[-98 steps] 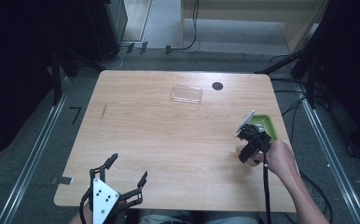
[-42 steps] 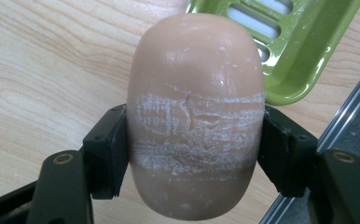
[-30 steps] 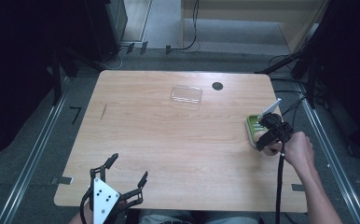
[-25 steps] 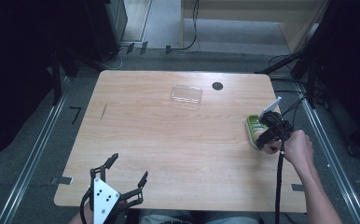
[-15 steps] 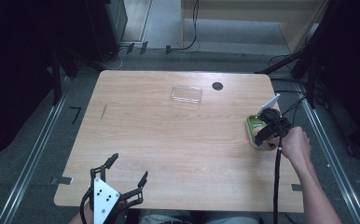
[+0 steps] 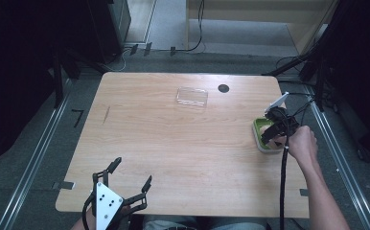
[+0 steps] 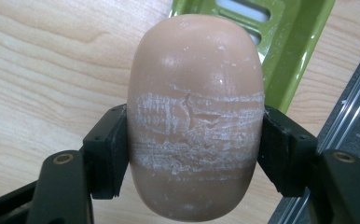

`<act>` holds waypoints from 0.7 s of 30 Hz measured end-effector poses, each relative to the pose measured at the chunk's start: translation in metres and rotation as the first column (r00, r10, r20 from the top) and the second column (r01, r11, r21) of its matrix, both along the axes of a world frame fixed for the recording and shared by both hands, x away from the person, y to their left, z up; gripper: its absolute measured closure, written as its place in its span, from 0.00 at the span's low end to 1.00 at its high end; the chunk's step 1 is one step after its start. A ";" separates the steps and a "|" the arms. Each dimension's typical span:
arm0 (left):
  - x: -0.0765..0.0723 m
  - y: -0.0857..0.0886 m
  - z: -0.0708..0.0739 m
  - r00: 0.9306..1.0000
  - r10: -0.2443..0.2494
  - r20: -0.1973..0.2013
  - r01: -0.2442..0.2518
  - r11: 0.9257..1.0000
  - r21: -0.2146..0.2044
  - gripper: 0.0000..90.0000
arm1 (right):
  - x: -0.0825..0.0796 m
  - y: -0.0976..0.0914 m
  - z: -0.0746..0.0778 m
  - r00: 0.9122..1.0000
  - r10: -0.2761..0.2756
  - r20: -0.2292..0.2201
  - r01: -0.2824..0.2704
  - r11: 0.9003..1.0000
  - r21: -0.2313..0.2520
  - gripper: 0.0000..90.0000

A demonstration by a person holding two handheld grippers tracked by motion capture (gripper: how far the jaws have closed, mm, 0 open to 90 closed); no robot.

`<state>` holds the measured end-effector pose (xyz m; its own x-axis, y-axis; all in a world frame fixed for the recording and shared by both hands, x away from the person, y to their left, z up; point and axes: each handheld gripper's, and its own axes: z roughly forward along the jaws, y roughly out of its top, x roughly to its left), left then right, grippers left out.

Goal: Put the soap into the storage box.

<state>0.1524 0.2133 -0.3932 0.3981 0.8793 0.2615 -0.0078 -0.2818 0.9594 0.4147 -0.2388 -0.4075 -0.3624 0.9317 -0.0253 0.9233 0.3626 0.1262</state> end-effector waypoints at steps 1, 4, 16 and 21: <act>0.000 0.000 0.000 1.000 0.000 0.000 0.000 1.000 -0.001 0.11 | 0.002 -0.001 0.000 1.000 -0.003 0.007 0.003 1.000 0.003 0.37; 0.000 0.000 0.000 1.000 0.000 0.000 0.000 1.000 0.000 0.11 | 0.004 -0.002 -0.001 1.000 -0.009 0.002 0.009 1.000 0.003 0.37; 0.000 0.000 0.000 1.000 0.001 0.000 -0.001 1.000 -0.002 0.11 | 0.014 -0.007 -0.007 0.999 -0.051 -0.001 0.051 0.998 0.033 0.37; 0.000 0.000 0.000 1.000 0.002 0.000 -0.002 1.000 -0.004 0.11 | 0.018 -0.007 -0.009 0.998 -0.056 0.001 0.056 0.998 0.042 0.37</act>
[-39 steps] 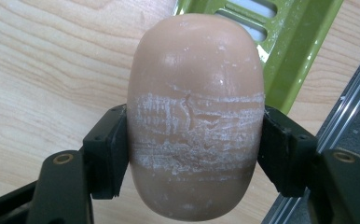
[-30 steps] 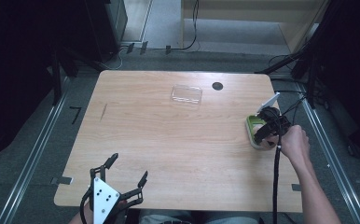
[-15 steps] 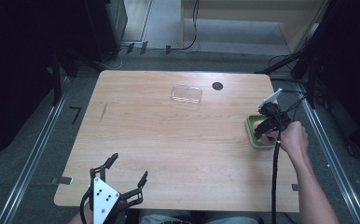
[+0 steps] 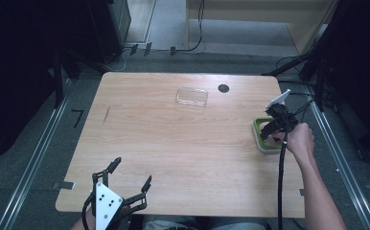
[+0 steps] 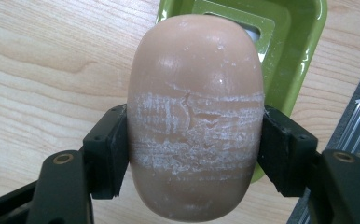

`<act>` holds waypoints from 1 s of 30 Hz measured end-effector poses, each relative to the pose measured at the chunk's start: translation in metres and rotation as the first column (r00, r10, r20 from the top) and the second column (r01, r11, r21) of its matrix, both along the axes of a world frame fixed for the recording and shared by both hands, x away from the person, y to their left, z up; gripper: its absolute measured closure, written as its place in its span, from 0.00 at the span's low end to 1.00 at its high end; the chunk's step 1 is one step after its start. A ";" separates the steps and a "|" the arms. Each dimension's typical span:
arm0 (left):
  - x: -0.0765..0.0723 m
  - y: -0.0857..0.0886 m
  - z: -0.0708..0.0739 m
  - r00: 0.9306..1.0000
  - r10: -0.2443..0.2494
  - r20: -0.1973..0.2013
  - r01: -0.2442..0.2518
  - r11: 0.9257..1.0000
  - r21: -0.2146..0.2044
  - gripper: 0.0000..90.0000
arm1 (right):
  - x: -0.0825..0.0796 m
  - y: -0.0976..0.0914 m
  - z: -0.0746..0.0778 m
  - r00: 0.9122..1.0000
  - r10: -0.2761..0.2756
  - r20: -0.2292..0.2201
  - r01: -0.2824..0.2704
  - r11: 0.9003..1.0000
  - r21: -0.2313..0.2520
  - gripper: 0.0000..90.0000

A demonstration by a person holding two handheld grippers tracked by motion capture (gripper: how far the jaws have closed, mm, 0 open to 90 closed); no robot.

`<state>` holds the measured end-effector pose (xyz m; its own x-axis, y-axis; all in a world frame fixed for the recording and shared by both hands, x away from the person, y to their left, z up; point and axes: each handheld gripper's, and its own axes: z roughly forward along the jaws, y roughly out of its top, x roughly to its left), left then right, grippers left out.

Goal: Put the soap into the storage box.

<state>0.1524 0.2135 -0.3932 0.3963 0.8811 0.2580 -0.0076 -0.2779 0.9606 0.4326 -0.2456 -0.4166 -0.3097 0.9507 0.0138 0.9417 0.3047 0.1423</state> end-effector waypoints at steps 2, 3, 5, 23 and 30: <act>0.000 0.000 0.000 1.000 -0.001 0.000 0.001 1.000 0.000 0.11 | 0.001 0.000 -0.001 1.000 -0.004 -0.002 0.004 1.000 0.000 0.37; 0.000 0.000 0.000 1.000 -0.001 0.000 0.001 1.000 0.002 0.11 | 0.002 0.001 -0.003 1.000 -0.005 0.001 0.005 1.000 0.001 0.37; 0.000 0.000 0.000 1.000 -0.001 0.000 0.001 1.000 0.001 0.11 | 0.003 0.001 -0.004 1.000 -0.009 -0.005 0.009 1.000 0.003 0.37; 0.000 0.000 0.000 1.000 -0.001 0.000 0.001 1.000 0.001 0.11 | 0.014 -0.004 -0.013 0.999 -0.053 -0.011 0.053 0.999 0.005 0.37; 0.000 0.000 0.000 1.000 0.000 0.001 0.000 1.000 -0.001 0.11 | 0.018 -0.006 -0.019 0.997 -0.072 -0.018 0.072 0.997 0.015 0.37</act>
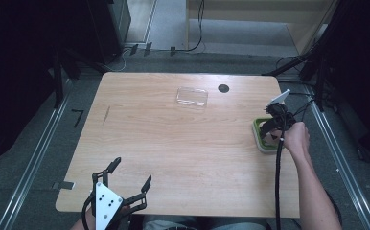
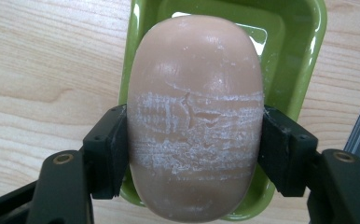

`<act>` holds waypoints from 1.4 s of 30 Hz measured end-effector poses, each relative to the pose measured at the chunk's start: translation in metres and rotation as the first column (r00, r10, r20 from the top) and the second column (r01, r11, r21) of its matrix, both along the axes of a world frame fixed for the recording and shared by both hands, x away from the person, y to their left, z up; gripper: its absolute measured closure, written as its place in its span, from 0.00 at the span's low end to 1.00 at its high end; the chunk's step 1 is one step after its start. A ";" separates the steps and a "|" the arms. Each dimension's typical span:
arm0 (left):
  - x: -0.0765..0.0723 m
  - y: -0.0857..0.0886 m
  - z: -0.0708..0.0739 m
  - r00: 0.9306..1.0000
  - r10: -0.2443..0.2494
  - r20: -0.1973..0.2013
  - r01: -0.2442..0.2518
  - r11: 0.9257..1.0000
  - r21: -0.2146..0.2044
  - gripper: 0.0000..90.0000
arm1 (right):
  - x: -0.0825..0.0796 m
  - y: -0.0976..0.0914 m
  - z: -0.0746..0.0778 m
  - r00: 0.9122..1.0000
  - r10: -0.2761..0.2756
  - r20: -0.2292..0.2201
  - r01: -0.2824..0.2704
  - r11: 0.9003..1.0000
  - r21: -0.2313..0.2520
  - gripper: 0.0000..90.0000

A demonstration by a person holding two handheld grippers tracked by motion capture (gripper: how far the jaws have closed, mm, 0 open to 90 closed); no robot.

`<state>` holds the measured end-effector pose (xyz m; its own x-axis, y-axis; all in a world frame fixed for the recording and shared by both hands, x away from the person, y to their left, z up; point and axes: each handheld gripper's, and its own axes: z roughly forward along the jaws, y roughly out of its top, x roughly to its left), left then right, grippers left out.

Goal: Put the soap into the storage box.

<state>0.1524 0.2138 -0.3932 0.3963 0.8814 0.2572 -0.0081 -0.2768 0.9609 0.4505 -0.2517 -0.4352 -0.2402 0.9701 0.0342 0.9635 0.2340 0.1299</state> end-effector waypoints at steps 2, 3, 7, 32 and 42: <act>0.000 0.000 0.000 1.000 0.000 0.000 0.000 1.000 0.001 0.11 | 0.001 0.000 -0.001 1.000 -0.011 -0.001 0.011 1.000 0.007 0.37; 0.000 0.000 0.000 1.000 -0.001 0.000 0.001 1.000 0.001 0.11 | 0.001 0.000 -0.001 1.000 -0.014 -0.001 0.014 1.000 0.008 0.37; 0.000 0.000 0.000 1.000 0.000 0.000 0.000 1.000 0.001 0.11 | 0.002 -0.001 -0.002 1.000 -0.029 0.007 0.029 1.000 0.009 0.37; 0.000 0.000 0.000 1.000 -0.002 0.000 0.002 1.000 0.003 0.11 | 0.005 0.000 -0.011 0.995 -0.103 0.013 0.103 0.995 0.004 0.37; 0.000 0.000 0.000 1.000 -0.002 0.000 0.002 1.000 0.003 0.11 | 0.006 -0.001 -0.013 0.994 -0.110 0.005 0.110 0.994 0.004 0.37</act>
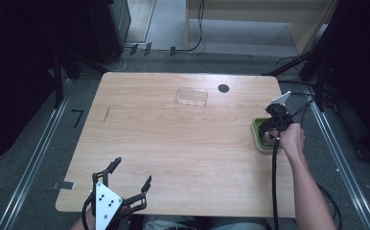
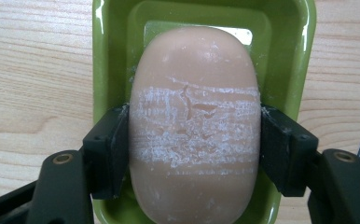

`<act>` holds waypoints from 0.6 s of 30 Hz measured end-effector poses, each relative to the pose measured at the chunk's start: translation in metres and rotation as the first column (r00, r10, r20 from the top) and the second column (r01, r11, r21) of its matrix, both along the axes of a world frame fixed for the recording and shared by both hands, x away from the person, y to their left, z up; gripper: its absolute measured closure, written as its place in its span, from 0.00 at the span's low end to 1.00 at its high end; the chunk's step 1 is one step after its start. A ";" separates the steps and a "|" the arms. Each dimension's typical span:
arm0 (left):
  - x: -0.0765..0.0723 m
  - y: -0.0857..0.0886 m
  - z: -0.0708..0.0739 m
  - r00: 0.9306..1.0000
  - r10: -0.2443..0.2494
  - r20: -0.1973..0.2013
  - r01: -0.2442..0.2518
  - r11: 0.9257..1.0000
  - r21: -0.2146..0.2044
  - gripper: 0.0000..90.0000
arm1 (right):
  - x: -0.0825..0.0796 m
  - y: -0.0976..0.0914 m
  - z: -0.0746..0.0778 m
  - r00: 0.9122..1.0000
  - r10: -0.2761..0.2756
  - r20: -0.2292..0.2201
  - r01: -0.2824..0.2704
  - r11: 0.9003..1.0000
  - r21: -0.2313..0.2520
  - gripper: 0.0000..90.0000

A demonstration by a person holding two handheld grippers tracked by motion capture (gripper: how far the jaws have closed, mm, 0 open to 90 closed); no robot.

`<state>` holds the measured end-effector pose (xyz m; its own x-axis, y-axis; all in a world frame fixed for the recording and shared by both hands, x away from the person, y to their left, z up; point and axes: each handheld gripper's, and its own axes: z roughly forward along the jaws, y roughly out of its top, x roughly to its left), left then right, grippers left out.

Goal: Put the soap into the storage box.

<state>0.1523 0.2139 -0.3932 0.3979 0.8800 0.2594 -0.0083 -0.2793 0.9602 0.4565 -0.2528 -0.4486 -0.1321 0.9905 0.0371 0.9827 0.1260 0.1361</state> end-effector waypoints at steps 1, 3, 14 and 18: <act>0.000 0.000 0.000 1.000 0.000 0.000 0.000 1.000 0.000 0.11 | 0.000 0.000 0.000 1.000 0.000 0.000 0.000 1.000 0.000 0.37; 0.000 0.000 0.000 1.000 0.000 0.000 0.000 1.000 0.000 0.11 | 0.000 0.000 -0.001 1.000 -0.001 -0.005 0.001 1.000 0.002 0.37; 0.001 0.000 0.000 1.000 0.001 -0.002 -0.001 1.000 -0.003 0.11 | -0.001 0.001 0.002 1.000 -0.007 0.009 0.008 1.000 -0.011 0.36; 0.002 -0.001 0.000 1.000 -0.001 0.000 0.001 1.000 0.000 0.11 | -0.003 0.000 0.005 1.000 -0.002 0.015 0.002 1.000 -0.003 0.34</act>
